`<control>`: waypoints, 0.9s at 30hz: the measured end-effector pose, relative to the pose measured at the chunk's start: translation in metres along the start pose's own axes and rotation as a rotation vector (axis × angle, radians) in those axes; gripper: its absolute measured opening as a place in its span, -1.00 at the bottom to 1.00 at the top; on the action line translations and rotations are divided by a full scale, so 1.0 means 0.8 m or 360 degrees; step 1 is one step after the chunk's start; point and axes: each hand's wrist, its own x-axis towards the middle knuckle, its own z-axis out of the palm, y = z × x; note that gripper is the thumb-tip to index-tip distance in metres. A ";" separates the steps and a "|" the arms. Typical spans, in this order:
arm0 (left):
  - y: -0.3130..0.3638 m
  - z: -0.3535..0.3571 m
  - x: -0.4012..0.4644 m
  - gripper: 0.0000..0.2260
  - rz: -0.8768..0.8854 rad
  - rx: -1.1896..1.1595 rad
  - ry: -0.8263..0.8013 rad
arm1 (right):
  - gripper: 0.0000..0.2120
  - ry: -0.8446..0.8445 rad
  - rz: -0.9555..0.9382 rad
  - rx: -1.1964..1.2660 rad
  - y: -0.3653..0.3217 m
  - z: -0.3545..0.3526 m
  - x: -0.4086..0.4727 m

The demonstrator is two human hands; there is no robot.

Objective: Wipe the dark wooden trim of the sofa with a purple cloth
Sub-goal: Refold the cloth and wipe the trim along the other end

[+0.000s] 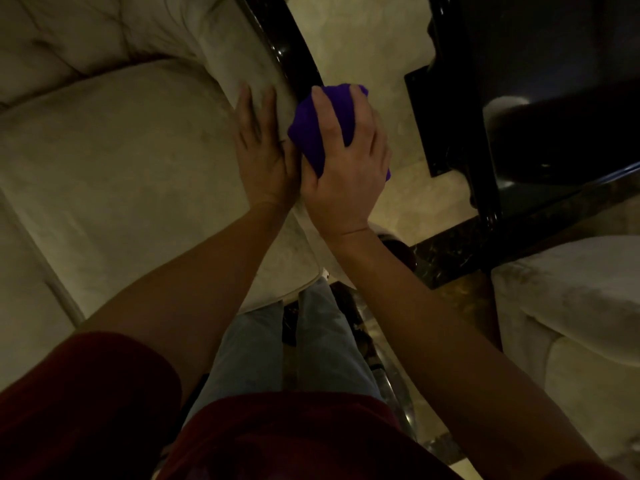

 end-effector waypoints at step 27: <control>-0.054 -0.088 0.213 -0.21 0.0011 0.0115 0.0223 | -0.48 -0.0098 -0.0394 -0.0339 -0.081 0.048 0.159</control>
